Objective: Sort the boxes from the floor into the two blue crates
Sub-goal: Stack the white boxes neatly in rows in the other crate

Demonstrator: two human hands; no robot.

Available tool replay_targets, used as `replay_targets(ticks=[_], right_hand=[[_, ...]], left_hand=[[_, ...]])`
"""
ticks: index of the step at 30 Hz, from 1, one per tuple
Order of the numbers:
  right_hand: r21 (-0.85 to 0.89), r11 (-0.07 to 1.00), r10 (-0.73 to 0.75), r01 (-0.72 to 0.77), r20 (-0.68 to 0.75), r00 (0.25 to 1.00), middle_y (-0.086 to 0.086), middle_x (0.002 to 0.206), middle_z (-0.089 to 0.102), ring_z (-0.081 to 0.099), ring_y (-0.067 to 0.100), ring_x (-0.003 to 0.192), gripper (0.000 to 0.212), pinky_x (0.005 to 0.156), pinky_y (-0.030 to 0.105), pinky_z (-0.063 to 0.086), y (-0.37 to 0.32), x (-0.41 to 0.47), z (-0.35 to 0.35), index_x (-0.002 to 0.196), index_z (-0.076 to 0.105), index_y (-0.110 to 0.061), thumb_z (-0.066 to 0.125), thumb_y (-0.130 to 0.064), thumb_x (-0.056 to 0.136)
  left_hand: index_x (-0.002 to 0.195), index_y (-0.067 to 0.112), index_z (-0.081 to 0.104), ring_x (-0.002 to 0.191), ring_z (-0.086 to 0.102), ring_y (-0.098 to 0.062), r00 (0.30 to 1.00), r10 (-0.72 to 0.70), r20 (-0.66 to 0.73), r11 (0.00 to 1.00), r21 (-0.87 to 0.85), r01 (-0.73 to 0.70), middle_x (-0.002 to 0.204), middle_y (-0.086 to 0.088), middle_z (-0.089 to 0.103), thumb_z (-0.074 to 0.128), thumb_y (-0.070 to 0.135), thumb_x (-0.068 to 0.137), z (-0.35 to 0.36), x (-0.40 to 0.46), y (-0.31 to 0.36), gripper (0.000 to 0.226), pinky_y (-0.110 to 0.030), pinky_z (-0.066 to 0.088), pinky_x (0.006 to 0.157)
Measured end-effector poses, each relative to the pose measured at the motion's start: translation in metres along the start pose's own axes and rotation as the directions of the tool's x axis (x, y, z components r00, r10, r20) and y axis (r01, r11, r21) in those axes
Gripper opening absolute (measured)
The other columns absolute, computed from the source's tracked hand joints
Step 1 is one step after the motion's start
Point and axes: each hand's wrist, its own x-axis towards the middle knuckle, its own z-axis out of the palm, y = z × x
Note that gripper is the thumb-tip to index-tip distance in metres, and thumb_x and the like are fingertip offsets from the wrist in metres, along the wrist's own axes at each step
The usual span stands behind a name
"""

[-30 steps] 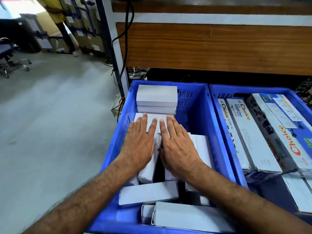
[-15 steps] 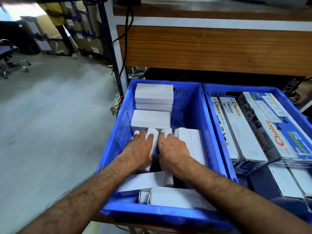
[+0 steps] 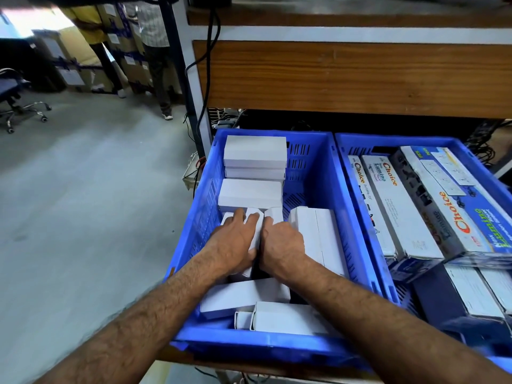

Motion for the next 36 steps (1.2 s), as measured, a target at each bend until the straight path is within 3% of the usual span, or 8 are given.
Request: replay_targets(ticks=[6,11,14,18,23,27,30,36], right_hand=[[0.039,0.999,-0.025,0.027,-0.049,0.998,0.017,0.123,0.054,0.058,0.031,0.106,0.055,0.072,0.032,0.038,-0.001,-0.012,-0.030,0.140,0.037,-0.020,0.062,-0.033,0.093],[0.235,0.968,0.121,-0.088,-0.128,0.984,0.012,0.107,0.042,0.042,0.022,0.069,0.080,0.053,0.030,0.030,0.019,-0.010,-0.065,0.141,0.023,-0.023,0.070,-0.047,0.079],[0.548,0.831,0.202,-0.095,-0.138,0.970,0.010,0.113,0.041,0.050,0.025,0.076,0.099,0.059,0.031,0.039,0.024,-0.006,-0.058,0.152,0.003,-0.028,0.070,-0.045,0.080],[0.928,0.354,0.281,-0.116,0.012,0.960,0.011,0.130,0.051,0.064,0.031,0.105,0.104,0.071,0.043,0.062,0.013,0.011,-0.042,0.149,-0.004,-0.041,0.071,-0.036,0.078],[0.982,0.113,0.317,-0.152,0.110,0.942,0.013,0.128,0.062,0.071,0.033,0.103,0.100,0.078,0.052,0.064,-0.002,0.037,-0.032,0.148,0.005,-0.023,0.076,-0.024,0.077],[0.889,0.412,0.337,-0.199,0.055,0.940,0.017,0.144,0.045,0.062,0.029,0.110,0.120,0.092,0.040,0.057,0.012,0.050,-0.033,0.159,-0.007,-0.019,0.081,-0.031,0.078],[0.616,0.780,0.228,-0.105,-0.125,0.966,0.014,0.137,0.031,0.060,0.030,0.094,0.084,0.087,0.041,0.057,0.021,0.049,-0.033,0.150,0.024,-0.014,0.076,-0.030,0.086],[0.304,0.952,0.022,0.027,-0.158,0.987,0.012,0.136,0.036,0.055,0.035,0.114,0.053,0.093,0.049,0.055,0.025,0.063,-0.031,0.142,0.043,-0.017,0.064,-0.026,0.095]], left_hand=[[0.148,0.024,0.039,0.130,0.050,-0.023,1.000,0.014,0.026,0.999,-0.047,-0.013,0.139,-0.003,0.047,0.070,0.031,0.089,-0.008,0.002,-0.011,0.067,-0.042,0.046,0.104],[0.159,0.030,0.015,0.114,0.052,-0.011,0.962,0.043,0.271,0.894,-0.440,0.084,0.140,0.001,0.047,0.098,0.048,0.048,-0.035,0.005,-0.022,0.140,-0.027,0.048,0.101],[0.161,0.036,0.006,0.119,0.055,-0.013,0.954,0.050,0.297,0.781,-0.607,0.148,0.137,0.002,0.049,0.097,0.060,0.032,-0.053,0.015,-0.022,0.159,-0.026,0.049,0.104],[0.159,0.022,0.020,0.103,0.064,-0.003,0.983,0.015,0.181,0.781,-0.616,0.101,0.116,0.012,0.059,0.094,0.042,0.051,-0.064,0.041,-0.012,0.132,-0.006,0.047,0.078],[0.119,0.014,0.055,0.091,0.069,-0.023,0.997,-0.016,0.081,0.923,-0.382,0.046,0.104,-0.007,0.069,0.084,0.025,0.066,-0.067,0.074,-0.010,0.062,-0.036,0.060,0.078],[0.141,0.016,0.041,0.116,0.053,-0.023,1.000,0.003,-0.001,0.997,-0.076,-0.003,0.125,-0.005,0.053,0.089,0.030,0.069,-0.062,0.093,-0.025,0.088,-0.037,0.046,0.102],[0.148,0.015,0.035,0.126,0.050,-0.027,1.000,0.029,0.006,0.998,0.064,-0.029,0.134,-0.007,0.052,0.090,0.023,0.065,-0.060,0.102,-0.038,0.101,-0.044,0.037,0.113],[0.155,0.015,0.030,0.132,0.043,-0.032,0.998,0.047,-0.048,0.992,0.115,-0.041,0.143,-0.014,0.041,0.092,0.023,0.065,-0.046,0.104,-0.046,0.110,-0.045,0.040,0.110]])
